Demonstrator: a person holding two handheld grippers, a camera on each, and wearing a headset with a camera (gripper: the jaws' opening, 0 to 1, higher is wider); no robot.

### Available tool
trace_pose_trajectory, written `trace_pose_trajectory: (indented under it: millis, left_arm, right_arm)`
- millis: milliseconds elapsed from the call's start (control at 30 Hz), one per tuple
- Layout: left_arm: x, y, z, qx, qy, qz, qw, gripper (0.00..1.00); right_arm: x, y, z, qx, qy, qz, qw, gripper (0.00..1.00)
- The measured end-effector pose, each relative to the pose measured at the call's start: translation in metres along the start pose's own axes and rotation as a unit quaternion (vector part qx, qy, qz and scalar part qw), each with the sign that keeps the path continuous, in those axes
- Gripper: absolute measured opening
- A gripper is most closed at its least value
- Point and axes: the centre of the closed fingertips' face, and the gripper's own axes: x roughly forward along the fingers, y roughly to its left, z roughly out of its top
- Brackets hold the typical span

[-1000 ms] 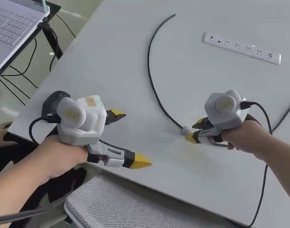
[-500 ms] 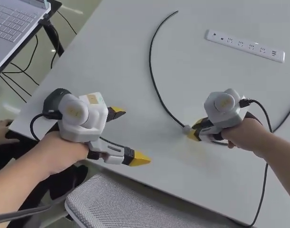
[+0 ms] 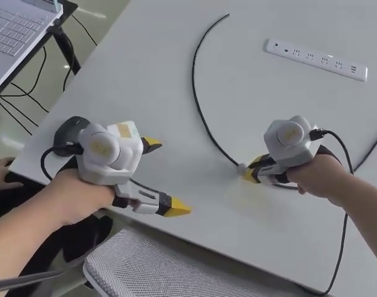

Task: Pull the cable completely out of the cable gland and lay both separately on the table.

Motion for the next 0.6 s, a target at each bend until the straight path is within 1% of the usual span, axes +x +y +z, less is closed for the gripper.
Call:
trace_pose_trajectory:
  millis: [200,233,300,500,600]
  left_arm:
    - [0.003,0.0,-0.001,0.023,0.012,-0.004,0.9997,0.91]
    - [0.003,0.001,-0.003,0.038,0.02,-0.004,0.9991,0.91]
    - [0.004,0.0,-0.003,0.047,0.027,-0.005,0.9985,0.9]
    - [0.004,-0.004,0.005,0.055,0.026,-0.014,0.9981,0.9]
    - [0.006,-0.007,0.009,0.06,0.025,-0.02,0.9977,0.9]
  right_arm:
    - [-0.006,0.007,0.0,-0.002,0.002,0.005,1.0,0.08]
    - [-0.008,0.008,0.0,-0.003,0.003,0.005,1.0,0.08]
    - [-0.01,0.011,0.0,-0.005,0.005,0.007,1.0,0.07]
    - [-0.022,0.022,0.006,-0.006,0.002,0.015,0.9999,0.07]
    - [-0.028,0.029,0.009,-0.013,0.003,0.017,0.9998,0.07]
